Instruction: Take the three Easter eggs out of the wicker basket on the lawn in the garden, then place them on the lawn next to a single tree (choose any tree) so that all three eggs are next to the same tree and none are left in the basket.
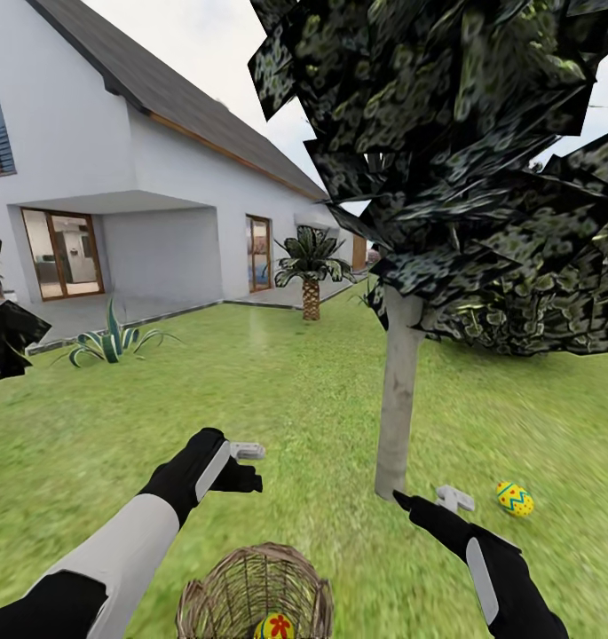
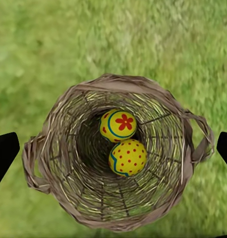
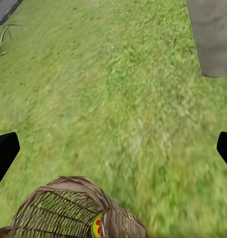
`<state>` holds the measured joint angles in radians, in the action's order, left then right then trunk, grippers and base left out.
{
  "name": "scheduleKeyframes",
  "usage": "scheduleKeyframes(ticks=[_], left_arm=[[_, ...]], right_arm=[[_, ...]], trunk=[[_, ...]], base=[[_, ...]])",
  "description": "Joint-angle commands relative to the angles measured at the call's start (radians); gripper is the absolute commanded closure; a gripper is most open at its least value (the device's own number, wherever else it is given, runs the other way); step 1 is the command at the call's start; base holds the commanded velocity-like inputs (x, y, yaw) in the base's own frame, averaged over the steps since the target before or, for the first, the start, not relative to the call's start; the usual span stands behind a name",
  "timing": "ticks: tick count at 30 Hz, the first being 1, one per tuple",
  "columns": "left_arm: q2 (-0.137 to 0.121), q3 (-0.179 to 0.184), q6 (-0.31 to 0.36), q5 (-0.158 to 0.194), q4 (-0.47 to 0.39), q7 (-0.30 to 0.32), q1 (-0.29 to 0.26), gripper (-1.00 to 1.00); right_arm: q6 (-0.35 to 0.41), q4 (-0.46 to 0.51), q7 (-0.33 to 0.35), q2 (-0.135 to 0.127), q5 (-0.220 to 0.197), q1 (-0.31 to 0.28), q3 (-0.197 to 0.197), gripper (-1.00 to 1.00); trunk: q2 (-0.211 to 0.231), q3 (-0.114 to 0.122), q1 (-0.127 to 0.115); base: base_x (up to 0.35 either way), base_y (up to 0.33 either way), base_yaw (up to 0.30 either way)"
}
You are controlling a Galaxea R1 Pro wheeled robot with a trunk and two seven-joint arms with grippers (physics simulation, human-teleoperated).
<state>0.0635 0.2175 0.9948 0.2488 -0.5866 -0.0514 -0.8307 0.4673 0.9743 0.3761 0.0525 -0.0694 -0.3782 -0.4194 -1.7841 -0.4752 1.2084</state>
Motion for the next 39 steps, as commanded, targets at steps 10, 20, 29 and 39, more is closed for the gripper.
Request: scheduleKeyframes(ticks=[10,20,29,39], left_arm=[[-0.001,0.004,0.002,0.007,-0.001,-0.005,-0.001,-1.00],[-0.001,0.004,0.001,0.006,-0.001,-0.008,-0.001,-1.00],[0.001,0.004,0.001,0.006,-0.001,-0.008,-0.001,-1.00],[0.001,0.005,-0.011,0.006,-0.001,-0.015,-0.001,-1.00]], right_arm=[[0.008,0.001,0.003,0.001,-0.007,-0.001,-0.004,-1.00],[0.008,0.001,0.003,0.001,-0.007,-0.001,-0.006,-1.00],[0.009,0.000,0.001,0.001,-0.006,-0.001,-0.007,-1.00],[0.010,0.000,0.001,0.001,-0.006,-0.001,-0.008,-1.00]], trunk=[[-0.071,-0.033,0.038],[-0.141,-0.064,0.077],[-0.204,-0.092,0.111],[-0.274,-0.123,0.150]], base=[[0.000,0.000,-0.001],[0.000,0.000,0.000],[0.000,0.000,0.000],[0.000,0.000,0.000]])
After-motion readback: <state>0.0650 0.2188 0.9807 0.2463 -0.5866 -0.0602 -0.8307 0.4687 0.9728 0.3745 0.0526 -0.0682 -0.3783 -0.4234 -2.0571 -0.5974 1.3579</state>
